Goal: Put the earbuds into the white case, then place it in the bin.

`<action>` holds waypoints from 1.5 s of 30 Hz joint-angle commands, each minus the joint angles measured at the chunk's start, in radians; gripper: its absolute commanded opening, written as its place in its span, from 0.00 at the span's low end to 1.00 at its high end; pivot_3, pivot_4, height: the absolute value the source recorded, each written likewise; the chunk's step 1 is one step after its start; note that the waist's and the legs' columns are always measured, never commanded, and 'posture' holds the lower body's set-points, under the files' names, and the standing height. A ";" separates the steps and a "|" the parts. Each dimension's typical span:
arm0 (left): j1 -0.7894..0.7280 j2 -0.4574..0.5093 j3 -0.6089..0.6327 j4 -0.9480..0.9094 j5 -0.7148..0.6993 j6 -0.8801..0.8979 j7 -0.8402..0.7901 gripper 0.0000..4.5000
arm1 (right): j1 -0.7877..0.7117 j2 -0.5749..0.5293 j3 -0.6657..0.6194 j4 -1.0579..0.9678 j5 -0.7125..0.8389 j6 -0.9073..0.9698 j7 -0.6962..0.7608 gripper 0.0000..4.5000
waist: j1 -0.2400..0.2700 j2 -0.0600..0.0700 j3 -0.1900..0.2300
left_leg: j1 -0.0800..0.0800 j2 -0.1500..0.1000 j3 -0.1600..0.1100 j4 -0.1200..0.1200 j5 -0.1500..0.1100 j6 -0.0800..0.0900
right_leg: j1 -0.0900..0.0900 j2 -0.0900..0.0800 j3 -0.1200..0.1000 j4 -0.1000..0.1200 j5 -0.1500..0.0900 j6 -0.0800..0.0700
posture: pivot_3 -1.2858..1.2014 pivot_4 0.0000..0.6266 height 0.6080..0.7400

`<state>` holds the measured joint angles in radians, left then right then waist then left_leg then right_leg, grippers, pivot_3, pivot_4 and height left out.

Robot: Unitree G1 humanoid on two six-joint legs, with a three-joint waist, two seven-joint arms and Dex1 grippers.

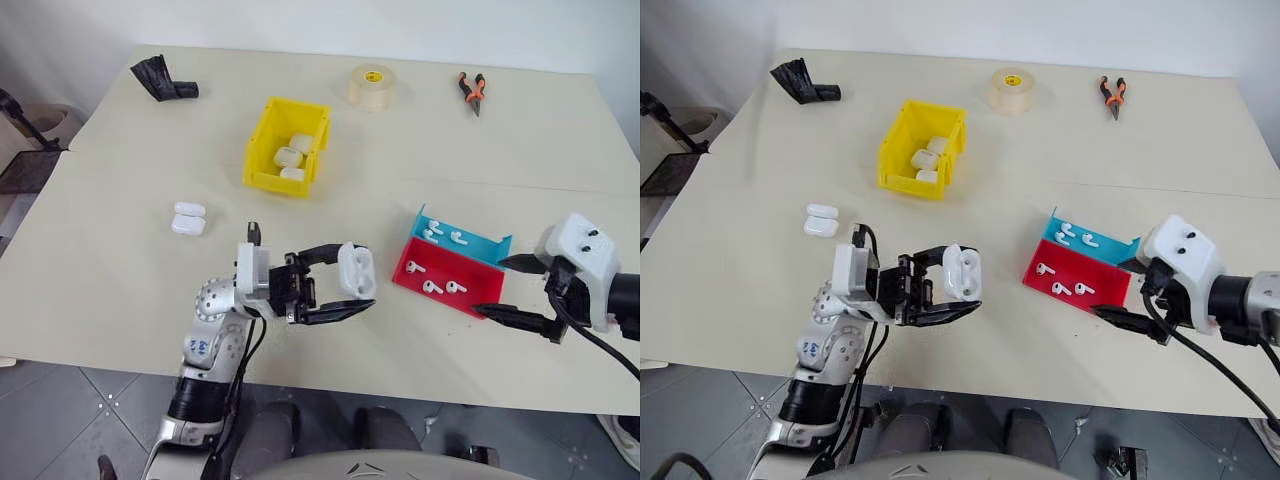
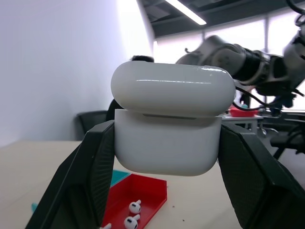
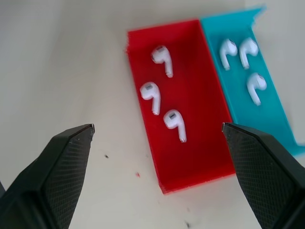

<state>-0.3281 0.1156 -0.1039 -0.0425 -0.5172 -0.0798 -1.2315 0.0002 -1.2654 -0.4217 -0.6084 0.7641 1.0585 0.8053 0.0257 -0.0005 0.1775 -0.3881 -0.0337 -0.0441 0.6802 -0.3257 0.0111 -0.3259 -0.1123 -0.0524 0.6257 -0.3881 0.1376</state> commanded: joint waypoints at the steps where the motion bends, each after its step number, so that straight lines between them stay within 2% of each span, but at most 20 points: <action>1: -0.037 -0.013 -0.029 0.058 -0.004 -0.026 -0.034 0.63 | -0.079 -0.055 0.067 -0.026 0.023 0.086 -0.024 1.00 | 0.001 0.000 0.000 | 0.000 0.000 -0.001 0.000 0.000 0.000 | 0.000 0.000 0.000 0.000 0.000 0.000 | 0.52 0.24 1.00; 3: -0.054 -0.008 -0.039 0.087 -0.012 -0.024 -0.060 0.63 | -0.136 -0.073 0.136 -0.018 0.006 0.101 -0.037 1.00 | 0.000 0.000 0.000 | 0.000 0.000 -0.001 0.000 0.000 0.000 | 0.000 0.000 0.000 0.000 0.000 0.000 | 0.52 0.24 1.00; 6: -0.073 0.014 -0.055 0.116 0.002 -0.002 -0.079 0.63 | -0.284 -0.053 0.311 -0.006 -0.029 0.145 -0.071 1.00 | -0.003 0.000 0.000 | -0.001 0.000 -0.002 0.000 0.000 0.000 | 0.000 -0.001 0.000 -0.001 0.000 0.000 | 0.52 0.24 1.00; 12: -0.077 0.034 -0.083 0.114 0.013 -0.016 -0.113 0.63 | -0.452 -0.007 0.607 0.055 -0.206 0.090 -0.061 1.00 | -0.002 0.000 0.000 | -0.001 -0.001 -0.003 0.000 0.000 0.000 | -0.001 -0.002 0.001 -0.002 0.000 0.000 | 0.52 0.24 1.00; 17: -0.086 0.031 -0.074 0.116 0.000 -0.007 -0.097 0.63 | -0.555 0.041 0.751 0.132 -0.333 0.036 -0.023 1.00 | -0.003 0.000 0.000 | -0.003 -0.002 -0.003 0.000 0.000 0.000 | -0.003 -0.002 0.001 -0.001 0.000 0.000 | 0.52 0.24 1.00; 24: -0.085 0.028 -0.073 0.109 0.002 -0.003 -0.076 0.63 | -0.601 0.046 0.824 0.190 -0.438 -0.036 0.080 1.00 | -0.003 0.000 0.000 | -0.003 -0.003 -0.003 0.000 0.000 0.000 | -0.003 -0.002 0.001 0.000 0.000 0.001 | 0.52 0.24 1.00; 28: -0.074 0.034 -0.074 0.094 -0.001 0.004 -0.068 0.63 | -0.601 0.044 0.835 0.205 -0.487 -0.077 0.127 0.73 | -0.003 0.000 0.000 | -0.003 -0.003 -0.003 -0.001 0.000 0.000 | -0.004 -0.002 0.001 0.000 0.000 0.001 | 0.52 0.24 1.00; 37: -0.068 0.040 -0.073 0.079 -0.007 0.019 -0.064 0.63 | -0.590 0.069 0.842 0.227 -0.579 -0.127 0.185 0.73 | -0.003 0.000 0.000 | -0.003 -0.003 -0.003 -0.001 0.000 0.000 | -0.004 -0.002 0.001 0.000 0.000 0.001 | 0.52 0.24 1.00; 40: -0.071 0.041 -0.073 0.080 -0.008 0.021 -0.065 0.63 | -0.583 0.081 0.833 0.229 -0.587 -0.120 0.197 0.60 | -0.003 0.000 0.000 | -0.003 -0.003 -0.003 0.000 0.000 0.000 | -0.004 -0.002 0.001 0.000 0.000 0.001 | 0.52 0.24 1.00; 43: -0.077 0.040 -0.071 0.081 -0.009 0.025 -0.064 0.63 | -0.574 0.084 0.828 0.236 -0.595 -0.120 0.214 0.38 | -0.002 0.000 0.000 | -0.003 -0.003 -0.003 0.000 0.000 0.000 | -0.004 -0.002 0.000 0.000 0.000 0.001 | 0.52 0.24 1.00; 45: -0.079 0.045 -0.074 0.077 -0.013 0.044 -0.067 0.63 | -0.571 0.085 0.826 0.240 -0.606 -0.127 0.219 0.38 | -0.002 0.000 0.000 | -0.003 -0.003 -0.003 0.000 0.000 0.000 | -0.004 -0.002 0.000 0.001 0.000 0.001 | 0.52 0.24 1.00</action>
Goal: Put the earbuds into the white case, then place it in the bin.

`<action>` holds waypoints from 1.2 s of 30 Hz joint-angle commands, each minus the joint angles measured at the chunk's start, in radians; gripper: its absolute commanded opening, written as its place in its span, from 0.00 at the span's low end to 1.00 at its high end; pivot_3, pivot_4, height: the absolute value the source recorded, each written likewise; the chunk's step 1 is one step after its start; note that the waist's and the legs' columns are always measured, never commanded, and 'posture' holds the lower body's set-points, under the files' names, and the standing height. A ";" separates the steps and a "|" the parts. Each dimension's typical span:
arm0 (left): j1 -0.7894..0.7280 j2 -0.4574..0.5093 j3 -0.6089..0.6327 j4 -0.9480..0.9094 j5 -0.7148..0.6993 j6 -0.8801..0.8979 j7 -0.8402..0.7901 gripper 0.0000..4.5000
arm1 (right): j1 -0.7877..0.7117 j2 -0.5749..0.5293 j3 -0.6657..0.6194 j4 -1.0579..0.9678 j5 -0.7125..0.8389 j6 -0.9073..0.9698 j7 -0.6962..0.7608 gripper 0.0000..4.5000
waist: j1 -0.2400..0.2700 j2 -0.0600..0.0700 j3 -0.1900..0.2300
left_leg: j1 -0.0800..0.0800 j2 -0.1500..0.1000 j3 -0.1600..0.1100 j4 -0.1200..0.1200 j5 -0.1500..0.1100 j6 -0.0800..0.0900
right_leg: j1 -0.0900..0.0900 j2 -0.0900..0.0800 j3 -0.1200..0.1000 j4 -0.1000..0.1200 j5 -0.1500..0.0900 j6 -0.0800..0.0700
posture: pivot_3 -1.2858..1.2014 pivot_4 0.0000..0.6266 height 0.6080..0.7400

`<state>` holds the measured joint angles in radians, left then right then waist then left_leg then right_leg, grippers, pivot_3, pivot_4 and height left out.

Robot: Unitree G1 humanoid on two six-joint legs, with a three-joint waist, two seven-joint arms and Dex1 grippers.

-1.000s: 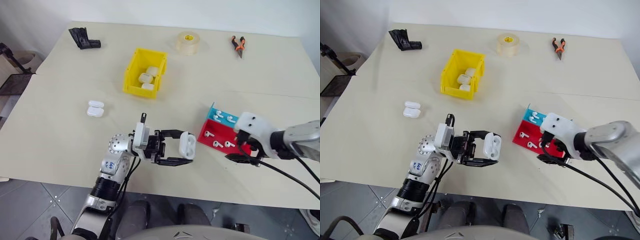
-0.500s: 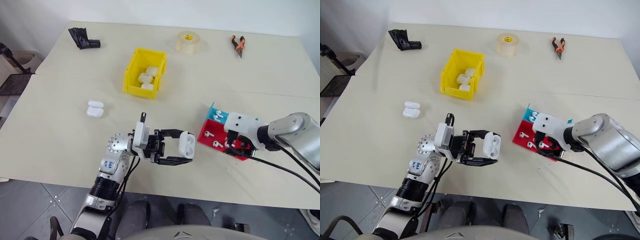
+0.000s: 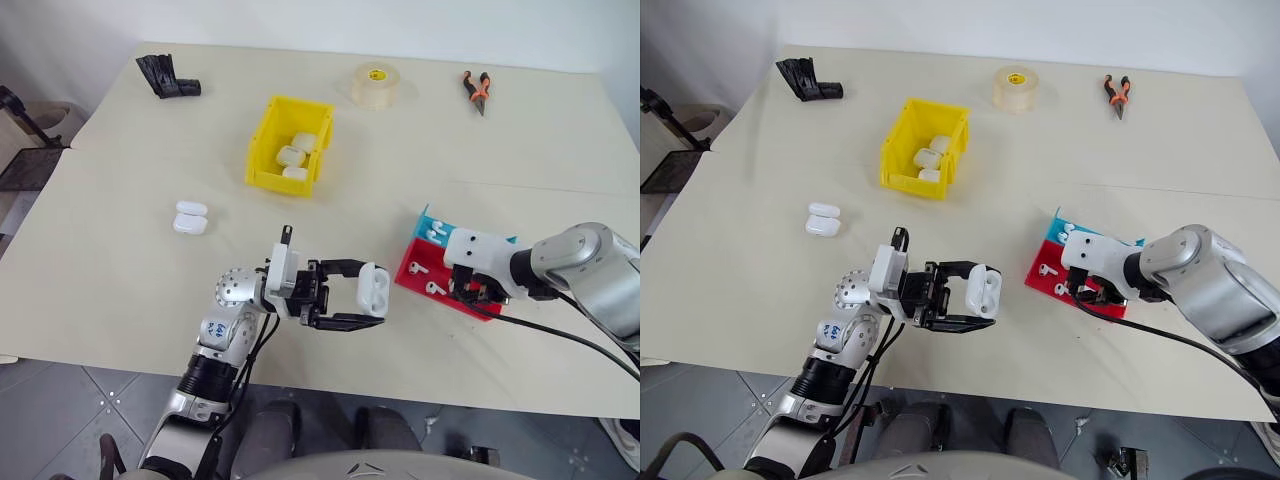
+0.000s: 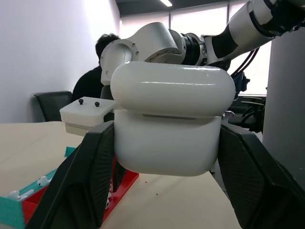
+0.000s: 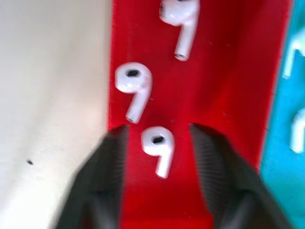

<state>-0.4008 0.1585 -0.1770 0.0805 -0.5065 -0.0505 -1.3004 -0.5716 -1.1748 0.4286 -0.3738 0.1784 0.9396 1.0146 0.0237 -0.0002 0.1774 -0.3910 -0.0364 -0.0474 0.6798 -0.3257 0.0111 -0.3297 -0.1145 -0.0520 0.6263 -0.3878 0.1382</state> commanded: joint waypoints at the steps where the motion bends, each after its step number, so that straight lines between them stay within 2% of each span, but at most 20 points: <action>1: -0.007 0.005 -0.002 -0.048 -0.025 0.021 0.000 0.63 | 0.001 -0.005 -0.024 0.005 -0.024 -0.010 0.013 0.38 | -0.001 0.000 0.000 | 0.000 0.000 0.000 0.000 0.000 0.000 | 0.000 0.000 0.000 0.000 0.000 0.000 | 0.52 0.24 1.00; 18: -0.005 0.003 0.005 -0.065 -0.027 0.039 0.008 0.63 | 0.037 -0.002 -0.031 0.009 -0.076 -0.055 0.051 0.38 | 0.000 0.000 0.000 | 0.000 0.000 0.000 0.000 0.000 0.000 | 0.000 0.000 0.000 0.000 0.000 0.000 | 0.52 0.24 1.00; 23: -0.006 0.003 0.005 -0.067 -0.028 0.040 0.008 0.63 | 0.053 -0.004 -0.031 0.005 -0.080 -0.059 0.064 0.12 | -0.001 0.000 0.000 | 0.000 0.000 0.000 0.001 0.000 0.000 | 0.000 0.000 0.000 0.000 0.000 0.000 | 0.52 0.24 1.00; 29: -0.003 0.005 0.006 -0.070 -0.029 0.039 0.007 0.63 | 0.059 0.015 -0.047 -0.002 -0.079 -0.053 0.055 0.12 | -0.001 0.000 0.000 | 0.000 0.000 0.000 0.001 0.000 0.000 | 0.000 0.000 0.000 0.000 0.000 0.000 | 0.52 0.24 1.00; 32: 0.000 0.007 0.007 -0.069 -0.031 0.038 0.003 0.63 | 0.070 0.021 -0.109 -0.008 -0.045 -0.053 0.054 0.12 | -0.001 0.000 0.000 | 0.000 0.000 0.000 0.001 0.000 0.000 | 0.000 0.000 0.000 0.000 0.000 0.000 | 0.52 0.24 1.00; 36: -0.004 0.011 0.024 -0.058 -0.055 0.044 -0.013 0.63 | 0.167 0.040 -0.342 -0.060 0.094 -0.113 0.086 0.12 | 0.001 0.000 0.000 | 0.000 0.000 0.000 0.000 0.000 0.000 | 0.000 0.000 0.000 0.000 0.000 0.000 | 0.52 0.24 1.00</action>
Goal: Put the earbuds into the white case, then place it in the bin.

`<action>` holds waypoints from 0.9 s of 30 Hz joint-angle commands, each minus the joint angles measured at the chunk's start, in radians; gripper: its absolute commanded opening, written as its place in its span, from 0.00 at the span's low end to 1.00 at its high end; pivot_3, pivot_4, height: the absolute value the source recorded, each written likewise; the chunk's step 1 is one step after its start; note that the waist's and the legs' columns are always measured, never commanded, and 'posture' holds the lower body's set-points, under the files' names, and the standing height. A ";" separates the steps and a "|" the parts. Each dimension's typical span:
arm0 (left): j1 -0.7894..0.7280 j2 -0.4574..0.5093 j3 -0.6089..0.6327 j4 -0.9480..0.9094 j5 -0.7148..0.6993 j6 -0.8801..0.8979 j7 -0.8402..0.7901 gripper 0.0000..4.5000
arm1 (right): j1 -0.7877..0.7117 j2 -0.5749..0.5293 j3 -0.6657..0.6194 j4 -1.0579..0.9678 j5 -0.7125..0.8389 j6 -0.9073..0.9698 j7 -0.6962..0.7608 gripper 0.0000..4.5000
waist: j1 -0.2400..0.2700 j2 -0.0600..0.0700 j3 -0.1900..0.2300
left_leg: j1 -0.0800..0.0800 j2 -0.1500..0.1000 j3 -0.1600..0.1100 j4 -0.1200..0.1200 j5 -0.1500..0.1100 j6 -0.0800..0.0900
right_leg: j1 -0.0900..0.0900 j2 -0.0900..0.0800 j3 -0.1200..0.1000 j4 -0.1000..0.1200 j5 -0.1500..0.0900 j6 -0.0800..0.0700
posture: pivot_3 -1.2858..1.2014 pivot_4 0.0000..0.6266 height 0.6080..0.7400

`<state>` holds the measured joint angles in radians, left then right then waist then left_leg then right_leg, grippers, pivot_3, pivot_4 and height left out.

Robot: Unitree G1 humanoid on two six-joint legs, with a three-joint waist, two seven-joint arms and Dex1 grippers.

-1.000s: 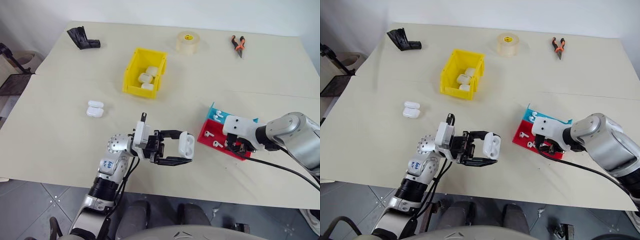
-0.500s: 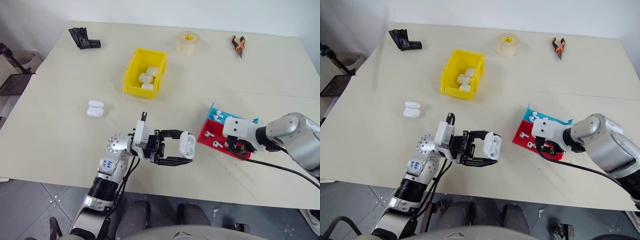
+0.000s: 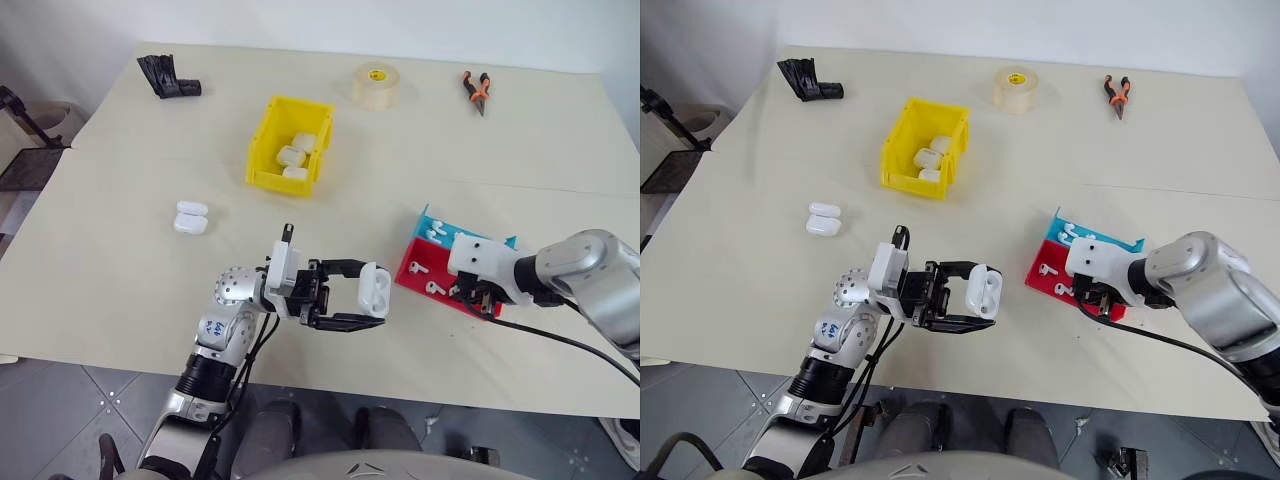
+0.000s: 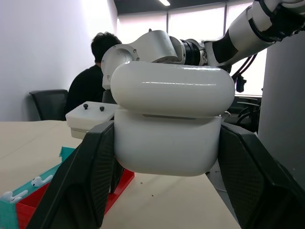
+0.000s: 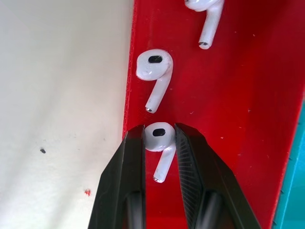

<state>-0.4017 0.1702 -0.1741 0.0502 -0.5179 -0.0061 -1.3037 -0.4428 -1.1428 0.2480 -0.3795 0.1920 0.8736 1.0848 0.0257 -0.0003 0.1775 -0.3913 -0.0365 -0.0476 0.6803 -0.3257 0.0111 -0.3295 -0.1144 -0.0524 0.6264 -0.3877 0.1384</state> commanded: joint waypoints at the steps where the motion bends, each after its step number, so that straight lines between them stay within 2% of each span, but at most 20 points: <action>1: -0.008 -0.002 0.025 -0.021 -0.049 0.004 -0.010 0.63 | 0.087 0.026 -0.239 -0.068 0.105 -0.078 0.012 0.12 | 0.000 0.000 0.000 | 0.000 0.000 0.000 0.000 0.000 0.000 | 0.000 0.000 0.000 0.000 0.000 0.000 | 0.52 0.24 1.00; 4: -0.025 -0.009 0.042 -0.004 -0.073 0.022 -0.008 0.63 | 0.209 0.119 -0.444 -0.120 0.159 -0.146 -0.042 0.12 | 0.002 0.000 0.000 | 0.000 0.000 -0.001 0.000 0.000 0.000 | 0.001 0.000 -0.001 0.000 0.000 0.001 | 0.52 0.24 1.00; 7: -0.051 0.000 0.043 0.012 -0.074 0.057 -0.013 0.63 | 0.282 0.276 -0.601 -0.221 0.295 -0.193 -0.085 0.12 | 0.001 0.000 0.000 | 0.000 -0.001 -0.001 0.000 0.000 0.000 | 0.002 0.000 -0.002 0.000 0.001 0.001 | 0.52 0.24 1.00; 12: -0.102 0.004 0.051 0.038 -0.083 0.130 0.002 0.63 | 0.350 0.544 -0.740 -0.343 0.528 -0.250 -0.229 0.12 | -0.002 -0.001 0.000 | 0.002 0.000 -0.002 0.000 0.000 0.000 | 0.003 0.002 -0.007 0.000 0.001 0.001 | 0.52 0.24 1.00; 16: -0.121 0.026 0.062 0.036 -0.098 0.175 -0.014 0.63 | 0.329 0.740 -0.670 -0.428 0.620 -0.306 -0.419 0.12 | -0.007 0.000 0.000 | 0.003 0.000 -0.001 -0.001 0.001 0.000 | 0.003 0.002 -0.006 0.001 0.001 0.001 | 0.52 0.24 1.00; 21: -0.129 0.042 0.073 0.008 -0.118 0.225 -0.012 0.63 | 0.365 0.870 -0.534 -0.481 0.636 -0.391 -0.491 0.12 | -0.008 0.000 0.000 | 0.004 0.000 -0.002 -0.002 0.001 0.000 | 0.003 0.002 0.000 0.001 0.001 0.001 | 0.52 0.24 1.00; 27: -0.144 0.043 0.080 -0.011 -0.123 0.258 -0.003 0.63 | 0.421 0.925 -0.370 -0.455 0.558 -0.483 -0.499 0.12 | -0.005 0.000 0.000 | 0.004 -0.002 -0.002 -0.002 0.001 0.001 | 0.003 0.001 0.002 0.002 0.001 0.001 | 0.52 0.24 1.00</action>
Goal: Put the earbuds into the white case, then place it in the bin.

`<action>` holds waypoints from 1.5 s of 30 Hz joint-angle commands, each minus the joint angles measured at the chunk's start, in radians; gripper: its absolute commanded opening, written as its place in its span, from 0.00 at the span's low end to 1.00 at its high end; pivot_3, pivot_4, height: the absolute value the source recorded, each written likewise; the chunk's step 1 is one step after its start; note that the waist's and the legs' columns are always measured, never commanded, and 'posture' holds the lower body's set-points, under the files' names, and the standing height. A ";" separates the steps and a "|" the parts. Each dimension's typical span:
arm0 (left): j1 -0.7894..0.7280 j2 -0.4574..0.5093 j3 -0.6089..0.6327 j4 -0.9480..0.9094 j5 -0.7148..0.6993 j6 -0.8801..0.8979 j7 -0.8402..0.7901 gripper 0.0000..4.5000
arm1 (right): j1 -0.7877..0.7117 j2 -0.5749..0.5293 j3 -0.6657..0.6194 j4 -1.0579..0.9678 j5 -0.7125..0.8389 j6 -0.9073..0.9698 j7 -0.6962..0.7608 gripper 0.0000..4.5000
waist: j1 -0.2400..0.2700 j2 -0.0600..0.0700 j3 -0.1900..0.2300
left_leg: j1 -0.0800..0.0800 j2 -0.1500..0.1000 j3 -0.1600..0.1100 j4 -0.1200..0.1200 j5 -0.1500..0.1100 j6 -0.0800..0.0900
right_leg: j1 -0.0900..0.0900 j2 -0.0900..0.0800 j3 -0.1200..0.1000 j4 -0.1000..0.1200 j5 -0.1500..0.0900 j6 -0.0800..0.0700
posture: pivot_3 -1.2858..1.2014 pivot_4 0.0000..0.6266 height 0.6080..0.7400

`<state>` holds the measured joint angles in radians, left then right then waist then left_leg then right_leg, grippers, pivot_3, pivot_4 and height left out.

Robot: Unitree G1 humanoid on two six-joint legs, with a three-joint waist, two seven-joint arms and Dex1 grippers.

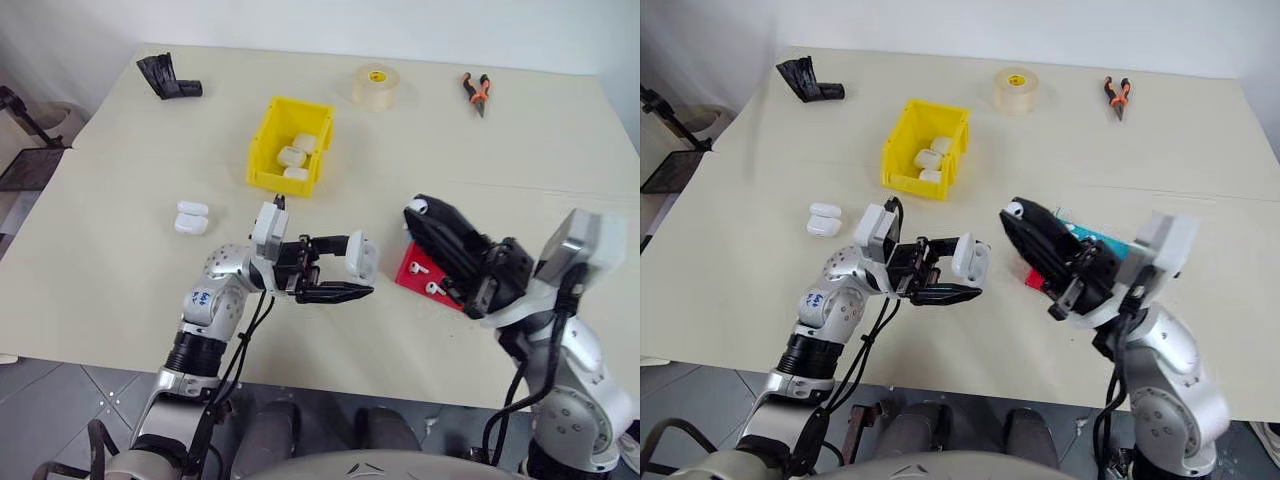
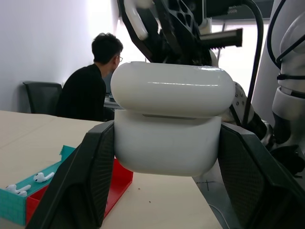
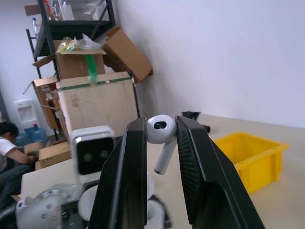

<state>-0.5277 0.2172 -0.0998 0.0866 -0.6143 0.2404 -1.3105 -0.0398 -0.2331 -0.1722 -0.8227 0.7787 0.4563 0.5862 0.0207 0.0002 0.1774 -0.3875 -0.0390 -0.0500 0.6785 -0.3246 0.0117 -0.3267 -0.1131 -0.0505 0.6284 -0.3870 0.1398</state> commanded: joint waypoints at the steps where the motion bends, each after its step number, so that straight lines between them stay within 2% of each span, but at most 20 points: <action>1: -0.019 -0.002 0.006 -0.049 -0.026 0.014 0.003 0.63 | 0.027 0.017 0.065 -0.003 -0.038 -0.082 0.005 0.12 | -0.001 0.000 0.000 | 0.000 0.000 0.000 0.000 0.000 0.000 | 0.000 0.000 0.000 0.000 0.000 0.000 | 0.52 0.24 1.00; 14: -0.012 0.010 -0.004 -0.095 -0.028 0.055 -0.005 0.63 | 0.080 -0.003 0.148 0.123 -0.103 -0.222 0.060 0.12 | -0.014 0.000 0.000 | 0.000 0.000 0.000 -0.001 0.000 0.000 | 0.000 0.000 0.000 0.000 0.000 0.000 | 0.52 0.24 1.00; 25: -0.015 0.015 -0.014 -0.101 -0.029 0.061 -0.014 0.63 | 0.062 -0.024 0.196 0.166 -0.116 -0.236 0.067 0.12 | -0.021 0.000 0.000 | 0.000 0.001 0.000 -0.001 0.000 0.000 | 0.000 0.000 0.000 0.000 0.000 0.000 | 0.52 0.24 1.00; 40: -0.026 0.001 -0.015 -0.082 -0.021 0.036 -0.008 0.63 | 0.057 -0.060 0.195 0.220 -0.088 -0.213 0.069 0.12 | -0.021 0.000 0.000 | 0.000 0.000 0.000 -0.001 0.000 0.000 | 0.000 0.000 0.000 0.000 0.000 0.000 | 0.52 0.24 1.00; 42: -0.028 -0.003 -0.014 -0.079 -0.020 0.031 -0.006 0.63 | 0.057 -0.074 0.199 0.213 -0.011 -0.156 0.076 0.28 | -0.021 0.000 0.000 | 0.000 0.000 0.000 -0.001 0.000 0.000 | 0.000 0.000 0.000 0.000 0.000 0.000 | 0.52 0.24 1.00; 45: -0.030 -0.006 -0.013 -0.075 -0.019 0.024 -0.006 0.63 | 0.043 -0.084 0.197 0.213 -0.026 -0.174 0.082 0.47 | -0.021 0.000 0.000 | 0.000 0.000 0.000 -0.001 0.000 0.000 | 0.000 0.000 0.000 0.000 0.000 0.000 | 0.52 0.24 1.00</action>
<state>-0.5371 0.2337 -0.1184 0.0473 -0.6158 0.2890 -1.3142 0.0027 -0.3050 0.0136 -0.6139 0.7552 0.2659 0.6556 -0.0002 0.0002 0.1775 -0.3871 -0.0385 -0.0502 0.6778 -0.3245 0.0116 -0.3266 -0.1131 -0.0502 0.6279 -0.3870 0.1398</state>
